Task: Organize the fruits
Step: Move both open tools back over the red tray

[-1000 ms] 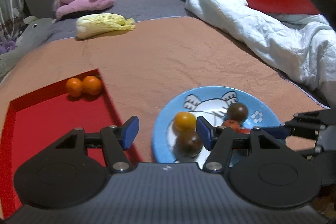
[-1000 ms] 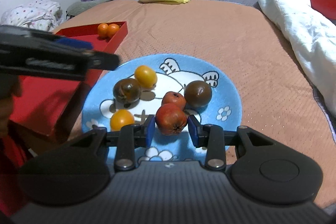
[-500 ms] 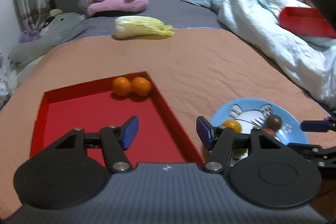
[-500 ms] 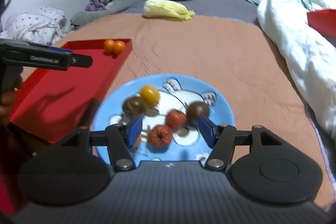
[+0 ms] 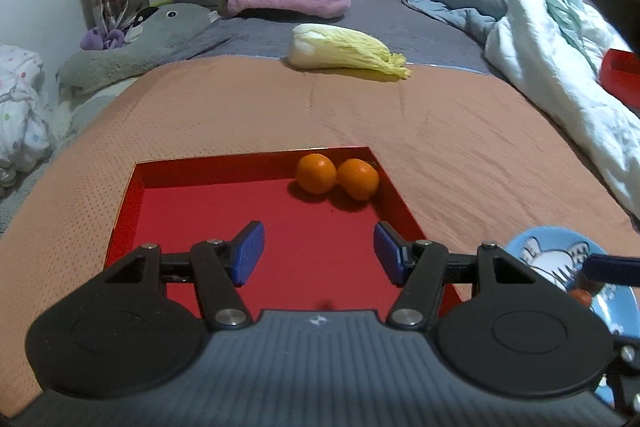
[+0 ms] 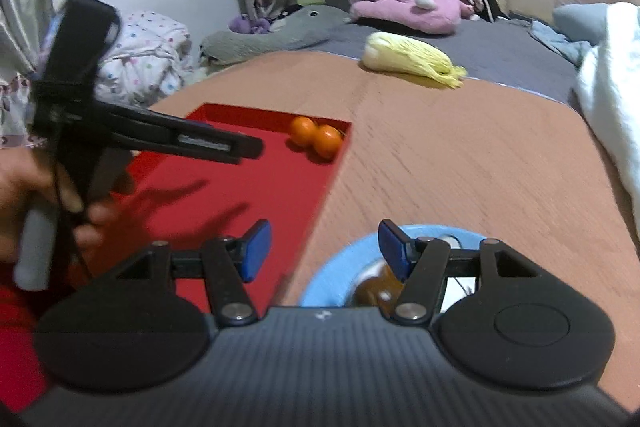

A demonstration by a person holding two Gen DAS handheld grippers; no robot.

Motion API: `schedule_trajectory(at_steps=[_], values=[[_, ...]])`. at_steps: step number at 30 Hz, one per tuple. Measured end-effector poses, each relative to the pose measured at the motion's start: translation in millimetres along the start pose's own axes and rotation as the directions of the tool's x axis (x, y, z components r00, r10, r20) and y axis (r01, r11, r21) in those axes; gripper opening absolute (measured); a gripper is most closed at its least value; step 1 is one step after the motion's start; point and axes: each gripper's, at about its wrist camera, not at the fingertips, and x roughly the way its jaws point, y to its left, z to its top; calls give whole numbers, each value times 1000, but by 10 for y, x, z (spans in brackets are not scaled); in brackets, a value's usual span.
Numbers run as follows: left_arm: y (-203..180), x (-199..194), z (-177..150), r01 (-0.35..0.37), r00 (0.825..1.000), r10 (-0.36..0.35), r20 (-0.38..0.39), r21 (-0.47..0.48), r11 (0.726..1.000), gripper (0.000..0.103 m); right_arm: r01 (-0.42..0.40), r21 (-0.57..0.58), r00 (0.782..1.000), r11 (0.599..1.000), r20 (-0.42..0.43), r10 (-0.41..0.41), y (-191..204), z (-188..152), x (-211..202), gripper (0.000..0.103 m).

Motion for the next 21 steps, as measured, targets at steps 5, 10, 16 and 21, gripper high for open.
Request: schedule_trajectory(at_steps=[5, 10, 16, 21], values=[[113, 258, 133, -8, 1000, 8, -13, 4, 1000, 65, -13, -21, 1000, 1000, -18, 13, 74, 23, 116, 62], [206, 512, 256, 20, 1000, -21, -23, -41, 999, 65, -2, -66, 1000, 998, -22, 1, 139, 150, 306, 62], [241, 736, 361, 62, 998, -64, -22, -84, 995, 65, -11, -95, 1000, 995, -31, 8, 243, 231, 498, 62], [305, 950, 429, 75, 996, -79, -32, -124, 989, 61, -2, -152, 999, 988, -36, -4, 355, 228, 589, 62]])
